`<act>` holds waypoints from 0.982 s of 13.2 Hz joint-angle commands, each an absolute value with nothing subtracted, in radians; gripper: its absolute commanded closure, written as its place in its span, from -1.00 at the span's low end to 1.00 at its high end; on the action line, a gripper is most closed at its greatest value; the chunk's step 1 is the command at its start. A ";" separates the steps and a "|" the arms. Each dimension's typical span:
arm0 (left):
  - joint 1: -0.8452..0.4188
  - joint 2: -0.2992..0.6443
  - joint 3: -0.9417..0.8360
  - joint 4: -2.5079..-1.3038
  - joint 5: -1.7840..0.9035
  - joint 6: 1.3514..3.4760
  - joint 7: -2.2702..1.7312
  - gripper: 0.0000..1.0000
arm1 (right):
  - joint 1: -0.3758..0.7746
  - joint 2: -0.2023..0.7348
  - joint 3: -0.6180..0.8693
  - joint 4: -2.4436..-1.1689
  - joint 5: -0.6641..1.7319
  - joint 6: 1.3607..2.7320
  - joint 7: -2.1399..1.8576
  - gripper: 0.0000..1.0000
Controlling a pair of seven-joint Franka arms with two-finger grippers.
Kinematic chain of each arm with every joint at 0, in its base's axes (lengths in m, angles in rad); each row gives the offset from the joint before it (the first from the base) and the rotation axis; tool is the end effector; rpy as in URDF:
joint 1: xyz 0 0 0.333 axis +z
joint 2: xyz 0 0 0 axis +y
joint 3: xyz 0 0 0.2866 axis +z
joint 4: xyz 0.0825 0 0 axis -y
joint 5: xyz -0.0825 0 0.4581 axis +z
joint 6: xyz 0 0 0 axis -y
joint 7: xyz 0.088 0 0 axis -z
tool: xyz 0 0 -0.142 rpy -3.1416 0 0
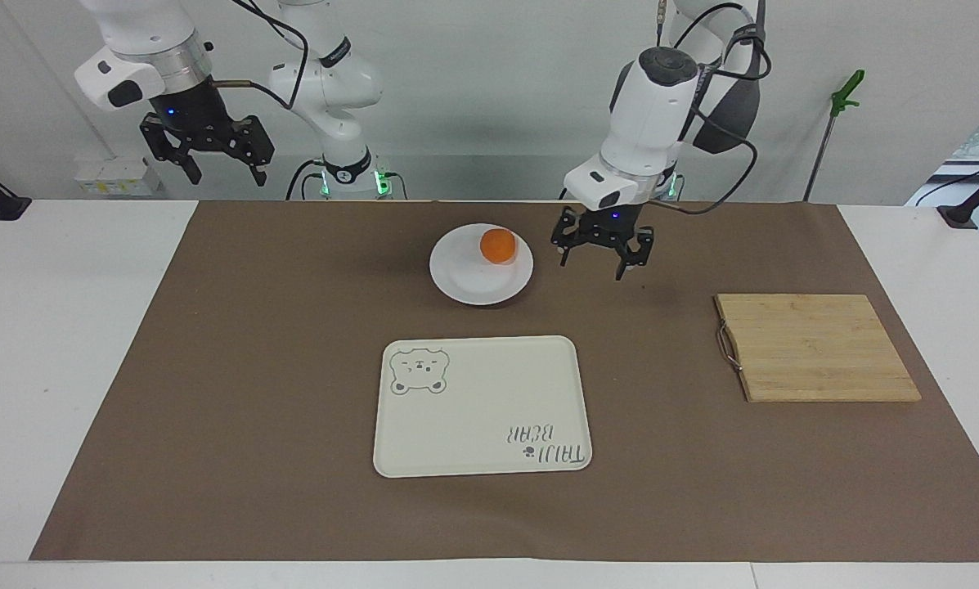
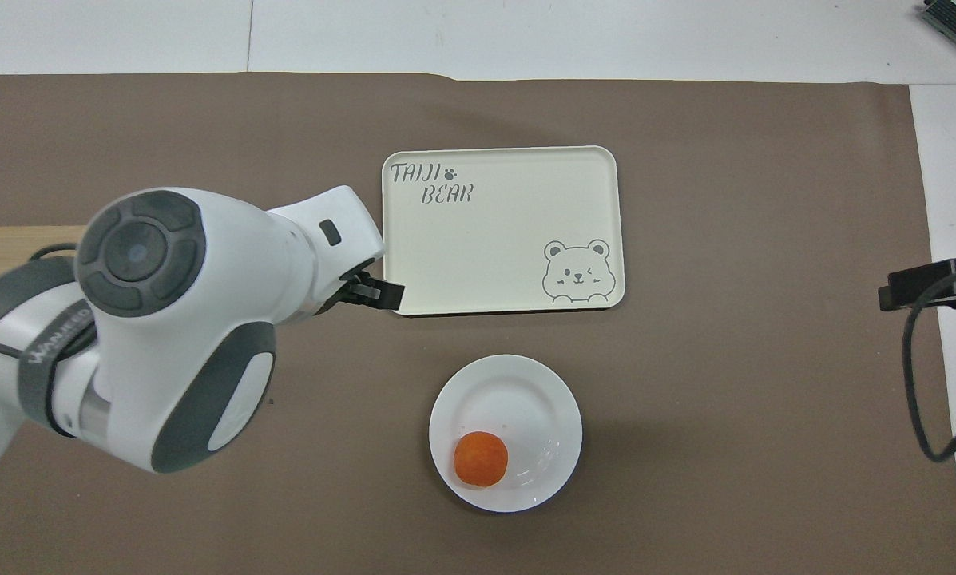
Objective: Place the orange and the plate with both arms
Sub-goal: 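Retract the left gripper while the right gripper reaches the plate rim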
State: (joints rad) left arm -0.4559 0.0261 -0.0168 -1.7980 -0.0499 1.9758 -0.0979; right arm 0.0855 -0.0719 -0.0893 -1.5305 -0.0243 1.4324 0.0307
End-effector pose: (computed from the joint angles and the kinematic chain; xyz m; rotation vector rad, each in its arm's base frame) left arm 0.5878 -0.3059 0.4555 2.9977 -0.5433 0.2017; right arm 0.5920 -0.0076 0.6136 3.1227 -0.0581 -0.0410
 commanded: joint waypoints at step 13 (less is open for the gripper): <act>-0.097 0.014 -0.011 -1.482 -0.025 1.437 0.244 -1.00 | 0.064 -0.117 -0.098 -1.736 0.270 1.578 -0.015 -1.00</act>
State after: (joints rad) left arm -0.1076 0.0084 -0.0013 -1.5031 -0.0416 1.4771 0.2320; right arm 0.0703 -0.0915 -0.1027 -1.6432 0.2038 1.5129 0.0185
